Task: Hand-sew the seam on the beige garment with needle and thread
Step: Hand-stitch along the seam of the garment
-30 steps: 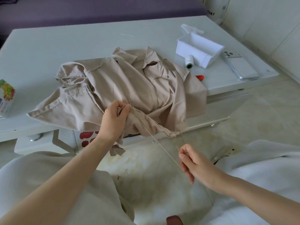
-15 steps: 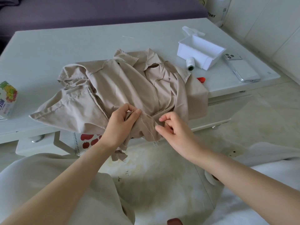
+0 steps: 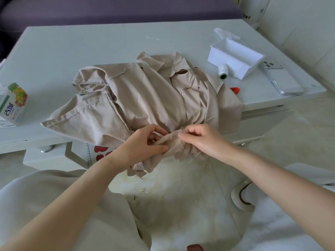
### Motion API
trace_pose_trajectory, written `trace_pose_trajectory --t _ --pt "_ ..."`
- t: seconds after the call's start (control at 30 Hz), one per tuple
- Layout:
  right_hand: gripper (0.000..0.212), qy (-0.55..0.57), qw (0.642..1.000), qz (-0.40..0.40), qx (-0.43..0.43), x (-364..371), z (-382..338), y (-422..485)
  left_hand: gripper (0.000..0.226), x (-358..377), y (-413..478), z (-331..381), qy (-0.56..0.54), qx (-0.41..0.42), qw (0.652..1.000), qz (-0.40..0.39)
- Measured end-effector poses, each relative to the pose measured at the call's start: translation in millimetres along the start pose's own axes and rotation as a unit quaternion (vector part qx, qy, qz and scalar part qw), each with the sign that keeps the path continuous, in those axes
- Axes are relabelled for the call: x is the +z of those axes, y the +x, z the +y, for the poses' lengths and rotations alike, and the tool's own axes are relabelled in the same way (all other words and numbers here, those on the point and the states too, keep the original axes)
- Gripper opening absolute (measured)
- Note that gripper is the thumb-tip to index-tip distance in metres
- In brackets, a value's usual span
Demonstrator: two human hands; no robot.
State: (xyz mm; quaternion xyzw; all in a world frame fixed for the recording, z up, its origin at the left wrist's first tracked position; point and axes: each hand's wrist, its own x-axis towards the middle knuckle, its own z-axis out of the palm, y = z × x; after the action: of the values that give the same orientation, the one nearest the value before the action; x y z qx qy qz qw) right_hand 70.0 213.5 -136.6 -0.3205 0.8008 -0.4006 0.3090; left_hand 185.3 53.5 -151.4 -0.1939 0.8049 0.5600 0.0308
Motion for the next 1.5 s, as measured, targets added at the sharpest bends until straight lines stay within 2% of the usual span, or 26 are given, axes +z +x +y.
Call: trace_pose_trajectory --t 0.13,0.27,0.47,0.6,0.83,1.13,1.33,1.5 --pt "0.036 -0.019 1.000 0.010 0.022 -8.6 11.0 -1.4 0.017 -6.3 -1.1 -2.0 0.065 -0.004 0.997 0.049" --pt "0.041 -0.038 0.998 0.018 0.036 -10.7 24.0 -1.5 0.003 -9.3 0.1 2.2 0.000 0.005 0.992 0.127" --pt "0.045 -0.054 0.998 0.013 0.039 -4.5 32.9 -6.3 0.007 -5.3 4.1 1.2 -0.046 0.023 0.981 0.186" --pt "0.046 -0.048 0.998 0.013 0.031 -1.2 34.3 -8.6 0.018 -4.0 4.6 -0.8 -0.006 0.059 0.979 0.195" --pt "0.037 -0.059 0.997 0.058 -0.006 -2.8 34.5 -7.8 0.015 -7.0 3.0 1.4 0.057 0.069 0.980 0.179" --pt "0.032 -0.078 0.995 0.062 -0.025 0.6 38.1 -12.4 0.018 -4.5 3.6 8.1 -0.136 0.014 0.982 0.126" --pt "0.026 -0.069 0.993 0.067 -0.068 5.1 40.1 -19.9 0.015 -1.7 4.0 10.2 -0.205 -0.003 0.965 0.162" --pt "0.033 -0.045 0.989 0.071 -0.119 8.2 32.6 -26.8 0.020 -2.1 1.8 14.4 -0.337 -0.021 0.936 0.099"
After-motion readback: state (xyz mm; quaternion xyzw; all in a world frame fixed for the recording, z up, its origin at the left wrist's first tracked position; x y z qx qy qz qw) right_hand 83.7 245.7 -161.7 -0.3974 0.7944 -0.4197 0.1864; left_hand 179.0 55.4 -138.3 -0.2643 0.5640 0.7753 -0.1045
